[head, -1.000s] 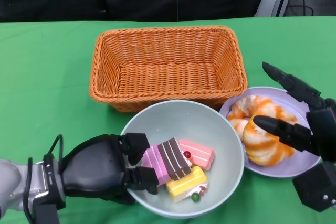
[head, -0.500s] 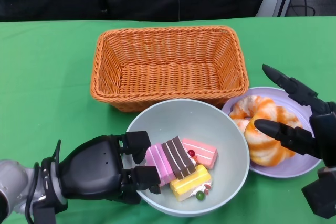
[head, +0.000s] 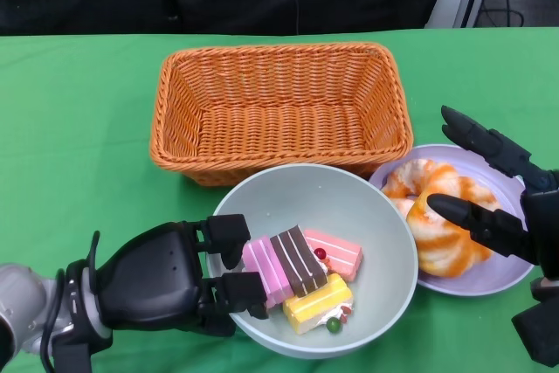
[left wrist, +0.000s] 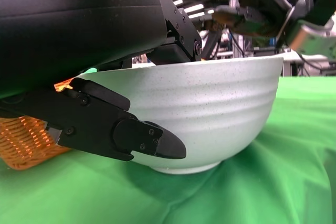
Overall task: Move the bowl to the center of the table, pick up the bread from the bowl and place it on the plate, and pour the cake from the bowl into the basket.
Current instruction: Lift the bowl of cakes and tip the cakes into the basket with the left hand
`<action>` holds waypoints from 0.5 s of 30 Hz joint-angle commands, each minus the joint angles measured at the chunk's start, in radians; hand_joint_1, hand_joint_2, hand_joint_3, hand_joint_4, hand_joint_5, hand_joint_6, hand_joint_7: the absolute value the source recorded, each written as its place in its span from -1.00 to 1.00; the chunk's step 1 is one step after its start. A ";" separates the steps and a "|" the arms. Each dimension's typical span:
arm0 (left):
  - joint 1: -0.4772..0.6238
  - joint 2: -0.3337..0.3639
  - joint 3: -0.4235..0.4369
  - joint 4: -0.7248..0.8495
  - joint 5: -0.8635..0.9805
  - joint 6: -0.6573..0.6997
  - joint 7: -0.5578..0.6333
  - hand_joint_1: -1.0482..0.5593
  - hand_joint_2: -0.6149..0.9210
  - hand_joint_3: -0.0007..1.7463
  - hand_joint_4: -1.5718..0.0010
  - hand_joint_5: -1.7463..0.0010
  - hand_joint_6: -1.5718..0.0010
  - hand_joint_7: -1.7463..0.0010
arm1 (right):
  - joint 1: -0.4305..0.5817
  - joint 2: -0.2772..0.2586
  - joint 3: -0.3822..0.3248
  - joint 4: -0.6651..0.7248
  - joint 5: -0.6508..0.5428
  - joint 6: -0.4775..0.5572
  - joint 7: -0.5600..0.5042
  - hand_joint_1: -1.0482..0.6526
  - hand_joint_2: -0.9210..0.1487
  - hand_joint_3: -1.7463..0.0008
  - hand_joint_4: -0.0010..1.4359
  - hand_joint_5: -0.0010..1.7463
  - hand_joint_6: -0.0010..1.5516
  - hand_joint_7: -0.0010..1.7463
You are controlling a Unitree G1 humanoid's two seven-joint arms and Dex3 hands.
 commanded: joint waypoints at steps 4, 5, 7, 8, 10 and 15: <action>-0.030 0.002 0.004 0.031 -0.023 -0.038 0.096 -0.02 1.00 -0.81 0.56 -1.00 0.38 -0.44 | -0.017 -0.009 -0.022 0.017 0.000 -0.006 -0.015 -0.29 -0.99 0.97 0.29 -0.87 -0.24 -0.95; -0.032 0.000 0.004 0.036 -0.023 -0.043 0.116 0.00 1.00 -0.80 0.56 -1.00 0.40 -0.45 | -0.016 -0.008 -0.022 0.018 0.003 -0.004 -0.012 -0.31 -0.99 0.97 0.28 -0.87 -0.24 -0.95; -0.037 -0.001 0.001 0.049 -0.020 -0.059 0.153 0.00 1.00 -0.80 0.56 -1.00 0.41 -0.47 | -0.017 -0.007 -0.024 0.022 0.007 -0.001 -0.008 -0.31 -0.99 0.98 0.27 -0.88 -0.24 -0.96; -0.040 -0.001 -0.001 0.056 -0.018 -0.066 0.167 0.02 1.00 -0.74 0.57 -1.00 0.51 -0.58 | -0.017 -0.006 -0.024 0.024 0.008 0.000 -0.007 -0.32 -0.99 0.98 0.26 -0.88 -0.25 -0.96; -0.046 0.000 -0.004 0.069 -0.015 -0.079 0.188 0.03 1.00 -0.71 0.58 -1.00 0.57 -0.65 | -0.018 -0.005 -0.027 0.028 0.011 -0.002 -0.007 -0.33 -0.99 0.99 0.26 -0.88 -0.25 -0.97; -0.054 0.002 -0.016 0.090 -0.004 -0.091 0.235 0.05 1.00 -0.73 0.57 -1.00 0.57 -0.64 | -0.022 -0.003 -0.033 0.040 0.006 -0.010 -0.017 -0.32 -0.99 0.99 0.25 -0.88 -0.25 -0.98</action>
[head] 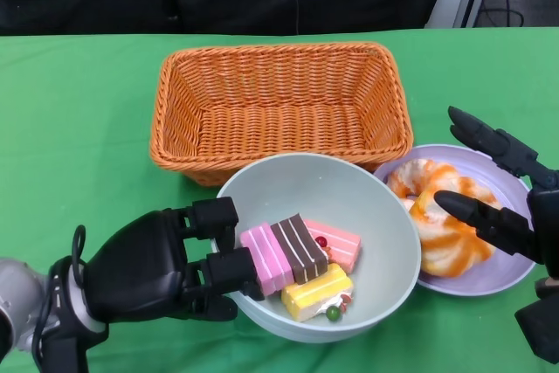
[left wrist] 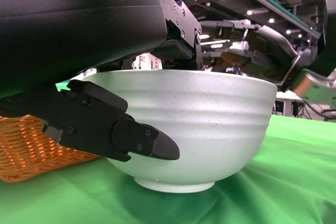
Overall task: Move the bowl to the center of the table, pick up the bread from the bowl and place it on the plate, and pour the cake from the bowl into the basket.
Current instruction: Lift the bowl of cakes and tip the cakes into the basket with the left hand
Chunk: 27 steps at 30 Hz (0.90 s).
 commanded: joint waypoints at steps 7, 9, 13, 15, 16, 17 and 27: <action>-0.027 0.028 -0.020 0.003 0.002 -0.020 0.096 0.04 1.00 -0.72 0.57 -1.00 0.55 -0.57 | -0.017 0.000 -0.017 0.011 0.011 -0.012 -0.015 -0.31 -1.00 0.99 0.24 -0.88 -0.26 -0.98; -0.024 0.029 -0.022 -0.001 0.003 -0.019 0.111 0.03 1.00 -0.73 0.56 -1.00 0.47 -0.47 | -0.016 0.001 -0.018 0.010 0.010 -0.010 -0.019 -0.30 -1.00 0.98 0.24 -0.88 -0.25 -0.98; -0.022 0.037 -0.027 -0.014 0.006 -0.026 0.135 0.03 1.00 -0.72 0.55 -0.99 0.43 -0.41 | -0.018 0.004 -0.018 0.013 0.008 -0.009 -0.029 -0.30 -1.00 0.98 0.24 -0.88 -0.25 -0.98; -0.022 0.042 -0.029 -0.020 0.006 -0.028 0.143 0.04 1.00 -0.71 0.55 -0.99 0.43 -0.40 | -0.019 0.005 -0.017 0.015 0.007 -0.009 -0.034 -0.29 -1.00 0.98 0.24 -0.88 -0.25 -0.98; -0.022 0.042 -0.031 -0.020 0.006 -0.028 0.145 0.04 1.00 -0.71 0.55 -0.98 0.42 -0.40 | -0.020 0.005 -0.017 0.015 0.006 -0.009 -0.035 -0.29 -1.00 0.98 0.24 -0.88 -0.25 -0.98; -0.021 0.048 -0.031 -0.030 0.008 -0.030 0.158 0.04 1.00 -0.71 0.55 -0.98 0.42 -0.40 | -0.021 0.006 -0.017 0.017 0.005 -0.007 -0.039 -0.29 -1.00 0.98 0.24 -0.88 -0.25 -0.98; -0.018 0.087 0.020 -0.102 -0.031 -0.076 0.162 0.11 1.00 -0.60 0.47 -0.99 0.55 -0.73 | -0.033 0.003 -0.009 0.039 -0.007 0.000 -0.060 -0.33 -1.00 0.97 0.26 -0.87 -0.22 -0.98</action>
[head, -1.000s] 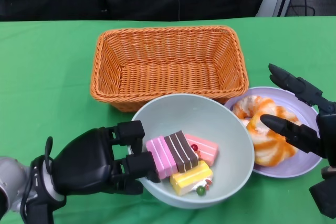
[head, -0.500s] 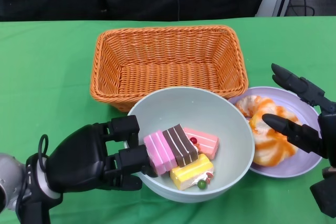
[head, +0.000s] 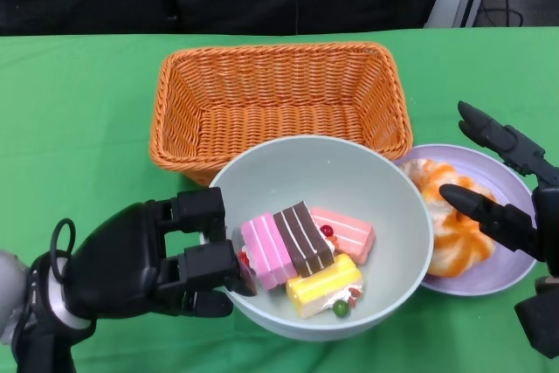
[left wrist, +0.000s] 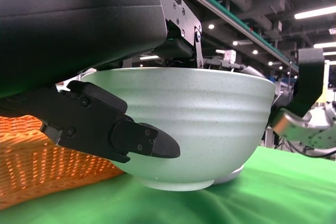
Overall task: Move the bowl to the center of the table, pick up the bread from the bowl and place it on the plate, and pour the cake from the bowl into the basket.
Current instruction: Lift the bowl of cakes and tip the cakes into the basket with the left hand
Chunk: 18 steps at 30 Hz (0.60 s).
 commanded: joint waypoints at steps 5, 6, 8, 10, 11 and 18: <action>-0.013 0.001 0.069 0.006 -0.064 -0.036 0.011 0.13 1.00 -0.57 0.46 -0.97 0.55 -0.70 | -0.020 -0.010 -0.001 0.014 -0.012 0.009 -0.010 -0.33 -1.00 0.97 0.26 -0.87 -0.22 -0.98; -0.015 -0.002 0.074 0.010 -0.069 -0.038 0.008 0.14 1.00 -0.54 0.46 -0.96 0.55 -0.69 | -0.020 -0.011 -0.001 0.014 -0.015 0.012 -0.011 -0.33 -1.00 0.96 0.25 -0.87 -0.21 -0.98; -0.023 -0.007 0.084 0.018 -0.077 -0.045 0.003 0.15 1.00 -0.52 0.46 -0.95 0.53 -0.69 | -0.021 -0.012 0.000 0.018 -0.022 0.016 -0.017 -0.34 -1.00 0.96 0.26 -0.87 -0.20 -0.97; -0.030 -0.013 0.094 0.024 -0.082 -0.050 0.002 0.14 1.00 -0.50 0.47 -0.95 0.53 -0.67 | -0.022 -0.012 0.001 0.022 -0.024 0.018 -0.020 -0.34 -1.00 0.95 0.26 -0.87 -0.19 -0.97; -0.034 -0.018 0.098 0.028 -0.083 -0.052 0.006 0.14 1.00 -0.50 0.47 -0.95 0.52 -0.67 | -0.022 -0.012 0.002 0.024 -0.024 0.020 -0.019 -0.34 -1.00 0.95 0.26 -0.87 -0.18 -0.97; -0.058 -0.046 0.116 0.063 -0.100 -0.058 0.002 0.14 1.00 -0.51 0.48 -0.99 0.49 -0.62 | -0.023 -0.015 0.009 0.032 -0.041 0.026 -0.031 -0.36 -1.00 0.96 0.26 -0.88 -0.17 -0.97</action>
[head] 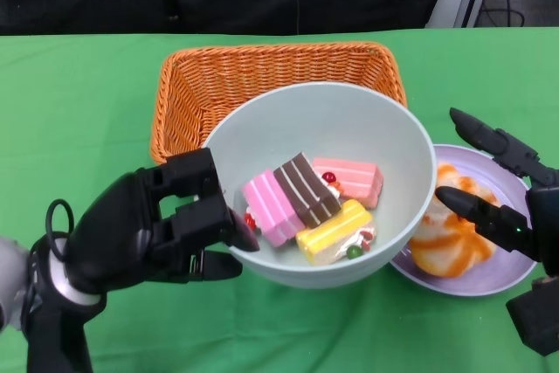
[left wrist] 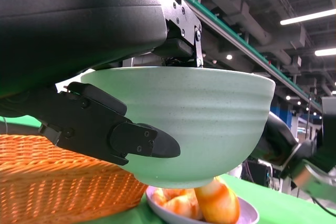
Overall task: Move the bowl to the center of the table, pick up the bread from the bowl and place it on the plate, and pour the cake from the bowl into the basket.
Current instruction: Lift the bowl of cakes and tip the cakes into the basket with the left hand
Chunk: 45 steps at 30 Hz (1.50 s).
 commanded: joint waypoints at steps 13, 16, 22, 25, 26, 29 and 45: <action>-0.067 -0.034 0.080 0.040 -0.081 -0.041 -0.077 0.07 1.00 -0.54 0.30 -0.69 0.33 -0.37 | -0.017 -0.008 0.008 0.027 -0.005 0.010 -0.014 -0.36 -1.00 0.97 0.26 -0.89 -0.16 -0.98; -0.069 -0.046 0.098 0.047 -0.094 -0.033 -0.092 0.07 1.00 -0.58 0.31 -0.75 0.34 -0.39 | -0.018 -0.007 0.012 0.030 -0.008 0.014 -0.017 -0.37 -1.00 0.97 0.26 -0.89 -0.16 -0.98; -0.092 -0.086 0.124 0.082 -0.115 -0.033 -0.100 0.10 1.00 -0.52 0.32 -0.80 0.38 -0.43 | -0.023 -0.013 0.030 0.038 -0.028 0.021 -0.034 -0.37 -1.00 0.97 0.27 -0.90 -0.16 -0.98; -0.106 -0.104 0.135 0.109 -0.128 -0.028 -0.115 0.11 1.00 -0.47 0.32 -0.84 0.37 -0.45 | -0.024 -0.014 0.039 0.040 -0.038 0.026 -0.042 -0.37 -1.00 0.97 0.28 -0.90 -0.15 -0.98; -0.109 -0.110 0.139 0.118 -0.133 -0.024 -0.122 0.11 1.00 -0.47 0.34 -0.88 0.38 -0.47 | -0.024 -0.014 0.041 0.041 -0.041 0.029 -0.044 -0.37 -1.00 0.96 0.28 -0.90 -0.15 -0.98; -0.120 -0.126 0.156 0.144 -0.151 -0.025 -0.146 0.12 1.00 -0.46 0.37 -0.99 0.40 -0.55 | -0.022 -0.018 0.051 0.045 -0.060 0.036 -0.056 -0.38 -1.00 0.96 0.28 -0.90 -0.13 -0.97; -0.143 -0.167 0.212 0.217 -0.238 -0.040 -0.224 0.15 1.00 -0.38 0.31 -1.00 0.31 -0.60 | -0.027 -0.005 0.064 0.063 -0.040 -0.067 -0.080 -0.24 -1.00 0.96 0.37 -0.88 -0.07 -0.97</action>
